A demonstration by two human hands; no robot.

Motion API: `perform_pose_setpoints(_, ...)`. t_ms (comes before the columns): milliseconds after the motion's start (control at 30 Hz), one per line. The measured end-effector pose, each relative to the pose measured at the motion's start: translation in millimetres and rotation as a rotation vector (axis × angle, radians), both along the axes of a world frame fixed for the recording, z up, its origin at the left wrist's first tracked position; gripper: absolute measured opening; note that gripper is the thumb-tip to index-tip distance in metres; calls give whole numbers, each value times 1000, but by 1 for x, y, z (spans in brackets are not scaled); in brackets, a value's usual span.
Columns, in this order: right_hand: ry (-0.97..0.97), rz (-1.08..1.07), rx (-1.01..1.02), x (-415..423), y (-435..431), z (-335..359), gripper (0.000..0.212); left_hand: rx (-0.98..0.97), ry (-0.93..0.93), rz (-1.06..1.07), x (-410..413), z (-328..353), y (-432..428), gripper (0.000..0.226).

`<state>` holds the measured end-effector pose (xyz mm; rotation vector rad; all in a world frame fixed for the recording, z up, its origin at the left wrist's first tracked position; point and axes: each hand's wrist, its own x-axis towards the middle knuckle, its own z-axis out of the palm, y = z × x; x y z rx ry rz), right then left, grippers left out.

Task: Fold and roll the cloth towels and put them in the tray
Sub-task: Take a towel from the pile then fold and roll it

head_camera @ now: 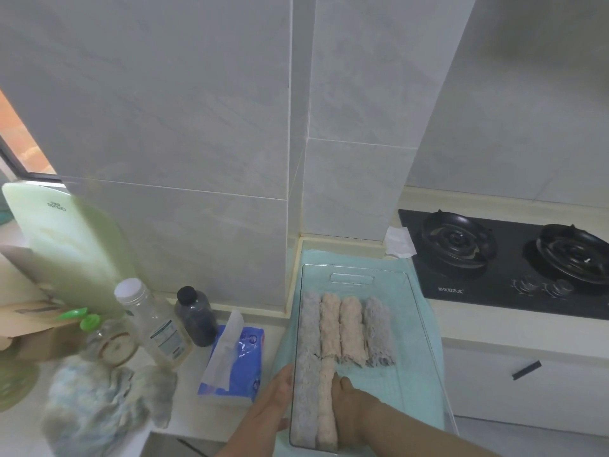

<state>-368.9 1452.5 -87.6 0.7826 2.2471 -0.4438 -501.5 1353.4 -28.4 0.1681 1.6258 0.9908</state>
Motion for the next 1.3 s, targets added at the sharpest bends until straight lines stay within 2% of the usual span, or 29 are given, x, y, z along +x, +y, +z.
perform_pose_setpoints(33,-23,28,14,-2,0,3,102,29,106,-151,-24,16,-21,51)
perform_pose_setpoints(67,-35,-12,-4,-3,-2,12,103,117,97,-130,-6,0,-40,58)
perform_pose_setpoints(100,-31,-47,-19,-2,0,12,103,142,105,-53,5,16,-40,67)
perform_pose_setpoints(133,-30,-86,-6,-2,2,16,100,169,170,-68,-1,17,-48,70)
perform_pose_setpoints(167,-41,-113,10,-2,3,20,93,184,179,-95,-2,15,-52,64)
perform_pose_setpoints(233,-19,-189,32,-3,5,35,68,261,216,4,-4,16,-60,41)
perform_pose_setpoints(300,-1,-201,16,-1,9,53,46,346,247,76,-19,25,-60,29)
perform_pose_setpoints(367,32,-196,-27,2,16,68,45,399,248,57,-29,44,-55,26)
perform_pose_setpoints(433,135,-285,-67,4,20,89,51,448,278,53,-37,60,-51,43)
perform_pose_setpoints(500,247,-371,-85,5,22,117,47,503,304,46,-45,74,-47,52)
perform_pose_setpoints(667,740,-569,-227,3,16,168,33,606,467,40,-55,97,-46,53)
perform_pose_setpoints(733,892,-548,-245,-4,13,184,28,622,547,34,-55,103,-52,47)
perform_pose_setpoints(867,1074,-464,-331,-13,10,209,28,623,598,195,-42,120,-66,41)
perform_pose_setpoints(1000,1164,-396,-441,-4,28,225,22,602,653,383,-13,130,-81,55)
perform_pose_setpoints(1167,1215,-224,-565,15,43,233,17,610,810,662,53,143,-102,59)
perform_pose_setpoints(1300,1139,5,-671,31,23,233,20,493,923,893,119,152,-152,55)
